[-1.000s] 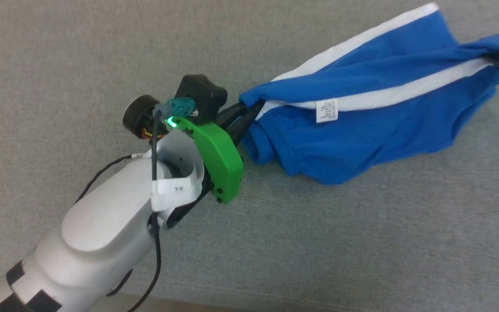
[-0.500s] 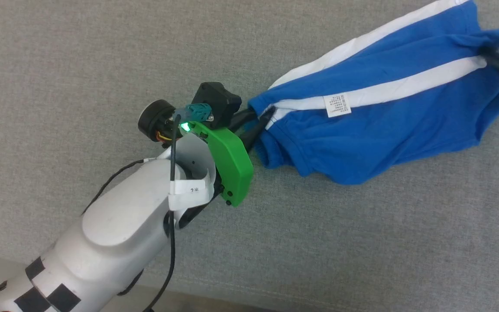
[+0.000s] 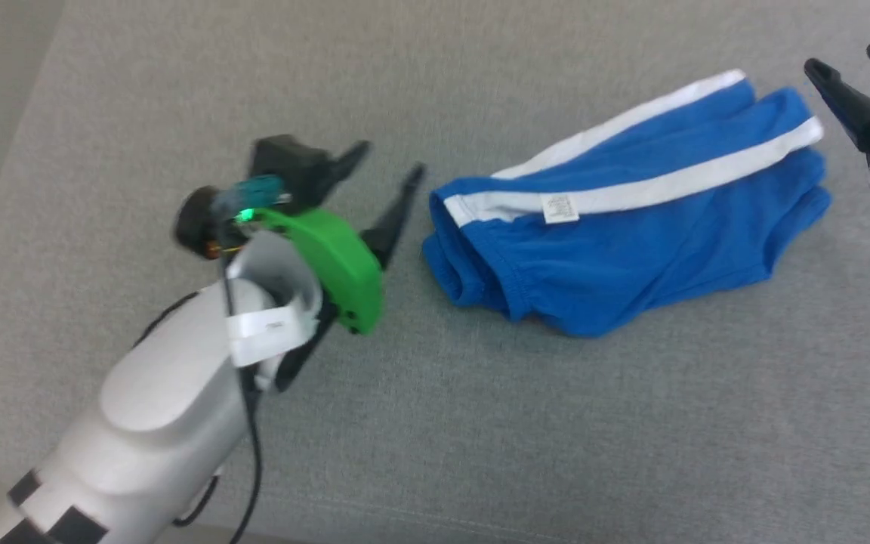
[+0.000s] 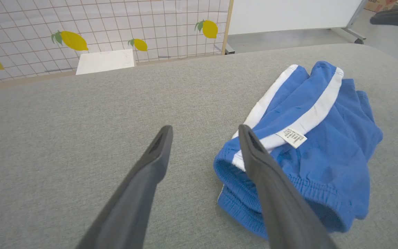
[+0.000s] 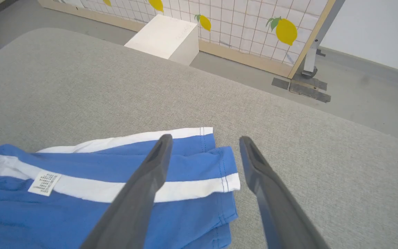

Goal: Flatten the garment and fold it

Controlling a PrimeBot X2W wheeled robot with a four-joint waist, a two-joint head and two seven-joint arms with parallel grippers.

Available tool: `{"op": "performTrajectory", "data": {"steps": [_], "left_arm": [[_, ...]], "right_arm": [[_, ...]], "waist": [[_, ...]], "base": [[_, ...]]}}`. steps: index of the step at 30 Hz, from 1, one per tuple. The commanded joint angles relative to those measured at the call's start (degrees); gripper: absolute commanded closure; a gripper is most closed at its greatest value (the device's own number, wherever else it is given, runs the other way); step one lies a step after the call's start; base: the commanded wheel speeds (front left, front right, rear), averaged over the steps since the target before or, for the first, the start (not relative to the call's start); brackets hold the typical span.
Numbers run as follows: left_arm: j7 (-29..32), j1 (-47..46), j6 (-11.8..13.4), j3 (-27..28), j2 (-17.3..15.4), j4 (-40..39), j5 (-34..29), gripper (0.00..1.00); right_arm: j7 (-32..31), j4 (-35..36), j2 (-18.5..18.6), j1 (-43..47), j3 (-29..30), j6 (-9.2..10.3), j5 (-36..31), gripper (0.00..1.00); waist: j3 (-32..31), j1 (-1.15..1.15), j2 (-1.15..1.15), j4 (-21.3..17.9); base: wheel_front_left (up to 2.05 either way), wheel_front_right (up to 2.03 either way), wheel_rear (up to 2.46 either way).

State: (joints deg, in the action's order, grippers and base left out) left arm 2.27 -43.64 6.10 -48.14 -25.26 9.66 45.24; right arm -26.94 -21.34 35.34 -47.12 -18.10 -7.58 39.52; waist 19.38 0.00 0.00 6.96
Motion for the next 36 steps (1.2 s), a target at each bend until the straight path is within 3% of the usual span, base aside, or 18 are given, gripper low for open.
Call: {"op": "performTrajectory", "data": {"steps": [1,5,10,18,25,36], "left_arm": [[-1.2,1.6,1.4,1.1,-1.1,-0.2,0.3,0.00],[-5.1,5.2,5.4,3.8,-3.3,-1.1,0.0,0.00],[-11.2,10.6,10.7,5.8,-6.4,-2.8,-2.6,0.00],[-16.7,21.5,19.7,7.6,-10.3,-7.6,-9.3,0.00],[-17.2,28.5,24.1,6.1,-11.7,-12.5,-20.8,0.00],[-17.3,31.8,22.3,7.0,-7.1,-15.4,-27.3,0.00]], "right_arm": [[2.8,0.8,0.7,2.0,-0.3,0.09,0.6,0.00],[11.5,3.1,2.7,7.0,-1.3,0.09,0.2,0.00],[19.9,4.2,2.6,14.3,0.3,0.09,-1.9,0.00],[22.8,3.5,-2.0,23.4,6.3,0.09,-6.6,0.00],[15.4,2.0,-5.1,24.9,12.1,0.09,-8.5,0.00],[-8.0,-6.4,-7.2,14.2,22.7,0.09,-8.0,0.00]], "waist": [[-5.1,0.00,0.00,-1.2],[-7.8,0.00,0.00,-1.7],[-10.3,0.00,0.00,-1.9],[-11.2,0.00,0.00,-1.0],[-9.5,0.00,0.00,1.9],[-2.1,0.00,0.00,8.9]], "base": [[0.00,0.00,0.00],[0.00,0.00,0.00],[0.00,0.00,0.00],[0.00,0.00,0.00],[0.00,0.00,0.00],[0.00,0.00,0.00]]}}
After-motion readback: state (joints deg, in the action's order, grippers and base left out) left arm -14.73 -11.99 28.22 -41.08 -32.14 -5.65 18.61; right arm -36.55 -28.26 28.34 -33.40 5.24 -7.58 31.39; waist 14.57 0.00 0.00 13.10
